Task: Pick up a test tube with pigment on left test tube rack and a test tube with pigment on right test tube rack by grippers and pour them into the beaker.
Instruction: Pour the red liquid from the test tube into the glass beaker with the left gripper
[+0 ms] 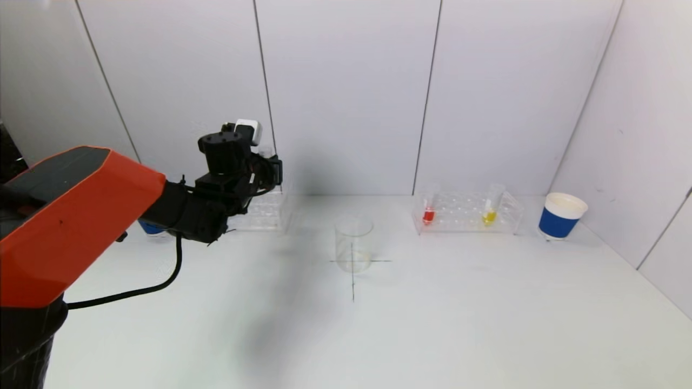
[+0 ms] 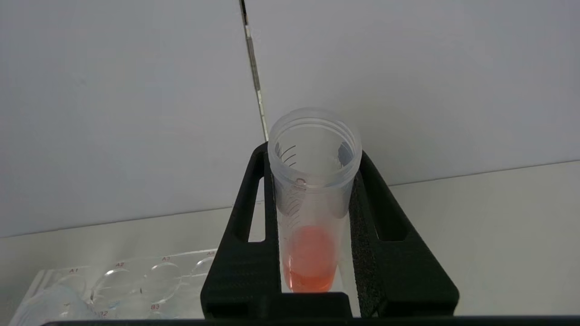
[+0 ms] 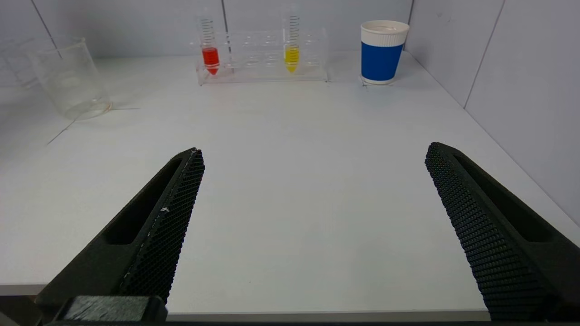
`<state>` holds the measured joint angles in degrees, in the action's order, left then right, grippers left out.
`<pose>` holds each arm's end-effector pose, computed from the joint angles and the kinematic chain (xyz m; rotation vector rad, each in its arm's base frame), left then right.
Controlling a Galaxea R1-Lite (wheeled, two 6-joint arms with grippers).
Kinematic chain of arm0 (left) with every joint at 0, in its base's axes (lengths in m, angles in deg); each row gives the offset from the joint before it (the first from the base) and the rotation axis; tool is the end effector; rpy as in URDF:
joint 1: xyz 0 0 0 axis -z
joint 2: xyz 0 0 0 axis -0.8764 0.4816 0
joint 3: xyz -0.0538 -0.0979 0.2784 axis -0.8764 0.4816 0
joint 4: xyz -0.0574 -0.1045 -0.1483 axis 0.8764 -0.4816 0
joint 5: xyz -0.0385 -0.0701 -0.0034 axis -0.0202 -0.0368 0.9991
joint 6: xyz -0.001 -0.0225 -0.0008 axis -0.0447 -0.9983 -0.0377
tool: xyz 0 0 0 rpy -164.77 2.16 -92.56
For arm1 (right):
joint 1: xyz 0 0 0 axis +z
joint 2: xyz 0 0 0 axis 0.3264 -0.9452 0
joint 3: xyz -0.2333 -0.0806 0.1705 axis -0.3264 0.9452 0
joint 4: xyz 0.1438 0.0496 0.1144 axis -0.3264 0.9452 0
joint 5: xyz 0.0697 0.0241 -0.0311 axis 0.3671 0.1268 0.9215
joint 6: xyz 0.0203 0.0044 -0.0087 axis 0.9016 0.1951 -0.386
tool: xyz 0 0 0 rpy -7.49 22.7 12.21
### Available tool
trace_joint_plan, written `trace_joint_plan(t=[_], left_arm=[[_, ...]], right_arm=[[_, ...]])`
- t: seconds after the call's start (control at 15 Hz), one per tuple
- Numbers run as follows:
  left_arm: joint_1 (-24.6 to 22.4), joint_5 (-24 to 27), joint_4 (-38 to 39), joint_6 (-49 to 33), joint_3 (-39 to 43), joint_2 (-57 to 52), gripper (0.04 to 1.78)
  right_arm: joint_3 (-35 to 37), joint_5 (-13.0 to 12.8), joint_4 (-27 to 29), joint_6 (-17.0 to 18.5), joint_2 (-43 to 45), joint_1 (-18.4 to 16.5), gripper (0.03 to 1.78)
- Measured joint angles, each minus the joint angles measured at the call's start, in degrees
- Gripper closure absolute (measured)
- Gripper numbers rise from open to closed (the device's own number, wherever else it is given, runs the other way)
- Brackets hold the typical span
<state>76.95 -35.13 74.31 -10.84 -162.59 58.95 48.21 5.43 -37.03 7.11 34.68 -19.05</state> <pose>0.4393 -0.1202 0.1590 0.0567 -0.0096 -0.1188 -0.0228 -0.0004 0.0765 0.0397 -0.0117 -0.0151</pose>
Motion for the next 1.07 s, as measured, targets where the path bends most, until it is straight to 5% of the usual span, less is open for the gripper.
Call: trace_joint_plan(t=[0.4, 1.07], left_arm=[[1.6, 2.1, -17.8, 0.0, -12.6, -2.6, 1.37], [2.4, 29.5, -32.2, 0.5, -29.1, 0.3, 1.37]], right_arm=[[0.0, 0.0, 0.0, 0.0, 0.0, 0.0, 0.04], [0.0, 0.0, 0.0, 0.0, 0.0, 0.0, 0.04]])
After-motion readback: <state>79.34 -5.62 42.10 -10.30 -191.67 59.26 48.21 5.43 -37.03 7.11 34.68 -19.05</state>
